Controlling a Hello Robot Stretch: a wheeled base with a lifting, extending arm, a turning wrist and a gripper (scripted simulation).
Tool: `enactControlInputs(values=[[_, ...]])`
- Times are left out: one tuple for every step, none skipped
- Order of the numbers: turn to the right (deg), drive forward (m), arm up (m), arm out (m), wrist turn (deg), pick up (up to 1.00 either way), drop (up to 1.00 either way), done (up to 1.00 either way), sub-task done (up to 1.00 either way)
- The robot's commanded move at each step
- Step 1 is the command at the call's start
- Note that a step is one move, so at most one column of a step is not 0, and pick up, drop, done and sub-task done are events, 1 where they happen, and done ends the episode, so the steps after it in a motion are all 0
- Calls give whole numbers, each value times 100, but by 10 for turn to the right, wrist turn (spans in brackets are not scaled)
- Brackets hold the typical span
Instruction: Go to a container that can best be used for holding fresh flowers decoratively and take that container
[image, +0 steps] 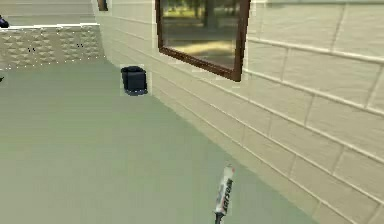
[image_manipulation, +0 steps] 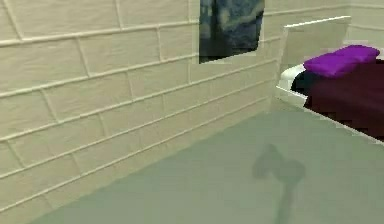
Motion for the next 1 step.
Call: enactControlInputs(values=[[-270, 0, 0, 0, 0, 0, 0, 0, 0]])
